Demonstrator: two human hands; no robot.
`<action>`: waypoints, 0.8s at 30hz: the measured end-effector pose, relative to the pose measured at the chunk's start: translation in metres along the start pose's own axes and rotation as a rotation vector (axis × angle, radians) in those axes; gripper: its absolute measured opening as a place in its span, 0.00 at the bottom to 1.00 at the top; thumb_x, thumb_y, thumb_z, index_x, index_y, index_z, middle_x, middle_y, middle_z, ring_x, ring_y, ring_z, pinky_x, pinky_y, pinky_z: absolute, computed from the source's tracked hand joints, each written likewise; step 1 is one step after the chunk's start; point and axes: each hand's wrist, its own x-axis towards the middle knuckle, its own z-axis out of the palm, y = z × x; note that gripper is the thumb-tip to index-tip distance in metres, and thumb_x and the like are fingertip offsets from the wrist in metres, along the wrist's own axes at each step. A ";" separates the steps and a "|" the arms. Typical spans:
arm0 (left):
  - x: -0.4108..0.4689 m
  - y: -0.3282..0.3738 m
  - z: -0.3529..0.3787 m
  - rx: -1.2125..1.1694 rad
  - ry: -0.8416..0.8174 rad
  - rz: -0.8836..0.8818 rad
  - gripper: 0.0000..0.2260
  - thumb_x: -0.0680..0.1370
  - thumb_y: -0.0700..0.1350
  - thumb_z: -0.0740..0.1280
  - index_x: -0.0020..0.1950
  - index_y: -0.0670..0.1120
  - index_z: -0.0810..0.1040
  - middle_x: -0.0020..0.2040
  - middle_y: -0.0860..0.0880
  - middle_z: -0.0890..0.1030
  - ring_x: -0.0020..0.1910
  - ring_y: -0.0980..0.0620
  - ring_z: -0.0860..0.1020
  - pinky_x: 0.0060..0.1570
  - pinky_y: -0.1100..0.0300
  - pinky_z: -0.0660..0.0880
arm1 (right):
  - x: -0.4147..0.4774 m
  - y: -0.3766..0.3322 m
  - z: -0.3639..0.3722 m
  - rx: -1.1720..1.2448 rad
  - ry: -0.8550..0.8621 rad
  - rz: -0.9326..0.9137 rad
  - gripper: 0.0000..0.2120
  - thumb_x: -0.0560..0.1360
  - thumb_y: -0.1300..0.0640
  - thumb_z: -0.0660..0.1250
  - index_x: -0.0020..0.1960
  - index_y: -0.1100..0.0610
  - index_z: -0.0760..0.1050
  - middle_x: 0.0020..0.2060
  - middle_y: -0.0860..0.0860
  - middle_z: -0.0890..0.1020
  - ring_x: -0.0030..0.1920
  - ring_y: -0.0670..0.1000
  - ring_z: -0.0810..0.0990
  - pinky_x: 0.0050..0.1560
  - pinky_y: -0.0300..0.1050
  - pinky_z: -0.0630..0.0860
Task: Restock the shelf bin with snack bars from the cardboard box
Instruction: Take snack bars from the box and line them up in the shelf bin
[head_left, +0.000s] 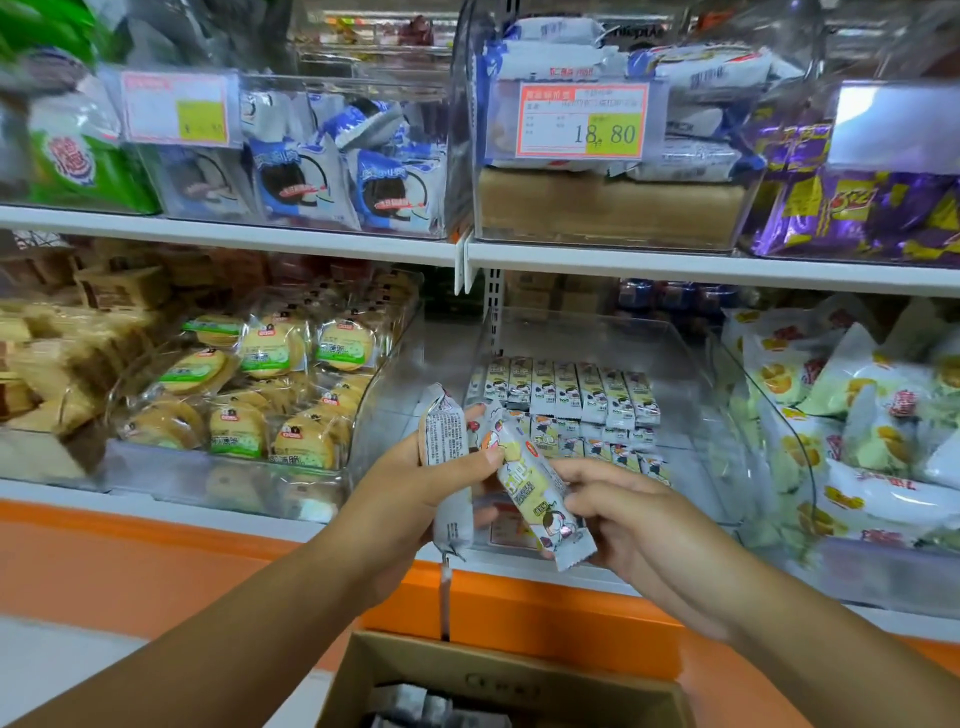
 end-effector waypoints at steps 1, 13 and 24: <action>0.000 0.000 0.000 0.007 0.011 -0.003 0.16 0.74 0.41 0.71 0.61 0.49 0.78 0.54 0.47 0.85 0.54 0.47 0.84 0.49 0.53 0.82 | 0.001 0.000 0.001 -0.009 -0.009 0.005 0.15 0.77 0.64 0.59 0.55 0.53 0.82 0.53 0.61 0.83 0.49 0.57 0.79 0.54 0.56 0.74; 0.005 -0.002 0.006 0.152 0.105 0.039 0.10 0.75 0.42 0.72 0.55 0.50 0.80 0.47 0.50 0.87 0.47 0.51 0.86 0.50 0.51 0.82 | 0.011 0.011 0.001 -0.540 0.262 -0.325 0.19 0.72 0.58 0.73 0.53 0.37 0.73 0.43 0.42 0.78 0.45 0.46 0.80 0.45 0.45 0.80; 0.002 0.002 0.003 0.447 0.137 0.082 0.04 0.78 0.50 0.68 0.49 0.53 0.75 0.33 0.51 0.80 0.31 0.59 0.78 0.32 0.66 0.74 | 0.043 0.009 -0.055 -0.807 0.579 -0.064 0.12 0.75 0.50 0.69 0.58 0.46 0.76 0.47 0.51 0.78 0.39 0.47 0.77 0.33 0.39 0.67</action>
